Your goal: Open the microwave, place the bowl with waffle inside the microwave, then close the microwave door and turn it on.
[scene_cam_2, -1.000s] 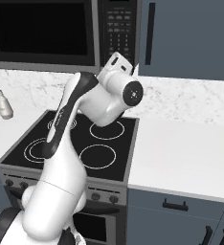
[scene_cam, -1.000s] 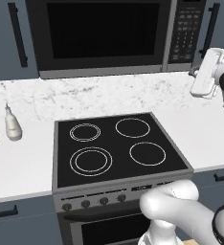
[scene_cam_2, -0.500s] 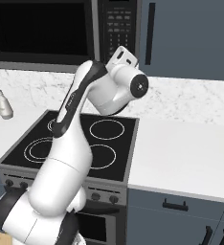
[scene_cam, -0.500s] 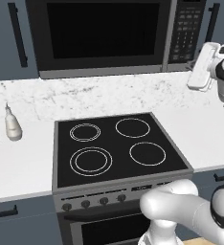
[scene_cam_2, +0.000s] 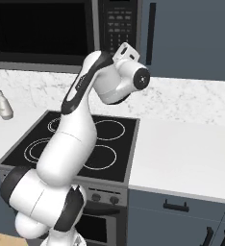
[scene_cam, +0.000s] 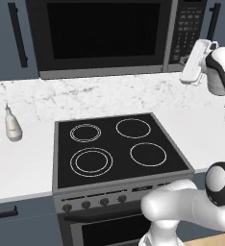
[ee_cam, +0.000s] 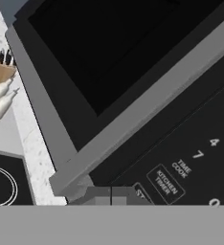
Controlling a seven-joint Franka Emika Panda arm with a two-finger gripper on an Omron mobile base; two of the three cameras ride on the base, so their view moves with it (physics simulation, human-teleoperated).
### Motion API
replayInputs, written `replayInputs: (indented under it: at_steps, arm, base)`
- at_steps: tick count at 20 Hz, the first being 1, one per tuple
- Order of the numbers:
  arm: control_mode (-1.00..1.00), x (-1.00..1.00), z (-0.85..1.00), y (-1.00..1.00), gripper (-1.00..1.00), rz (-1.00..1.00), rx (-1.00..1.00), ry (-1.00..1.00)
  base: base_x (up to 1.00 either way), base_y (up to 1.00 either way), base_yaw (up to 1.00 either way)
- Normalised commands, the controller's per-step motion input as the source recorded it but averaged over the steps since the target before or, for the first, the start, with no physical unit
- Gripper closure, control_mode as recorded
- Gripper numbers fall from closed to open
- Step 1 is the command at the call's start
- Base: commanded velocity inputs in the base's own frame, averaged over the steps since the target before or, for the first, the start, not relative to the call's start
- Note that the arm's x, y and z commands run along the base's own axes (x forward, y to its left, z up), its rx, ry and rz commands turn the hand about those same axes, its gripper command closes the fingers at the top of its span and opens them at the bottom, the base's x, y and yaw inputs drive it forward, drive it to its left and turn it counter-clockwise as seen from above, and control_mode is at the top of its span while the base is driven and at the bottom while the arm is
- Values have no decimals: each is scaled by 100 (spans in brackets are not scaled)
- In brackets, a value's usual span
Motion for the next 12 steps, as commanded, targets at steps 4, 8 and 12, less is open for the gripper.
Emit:
replayInputs:
  at_steps: [4,8,12]
  arm:
    - [-100,58,-3,-16,100,0,0,0]
    - [-100,58,-19,-19,100,0,0,0]
    - [-100,51,-28,-12,100,0,0,0]
  base:
    - [0,0,0]
    - [0,0,0]
    - [0,0,0]
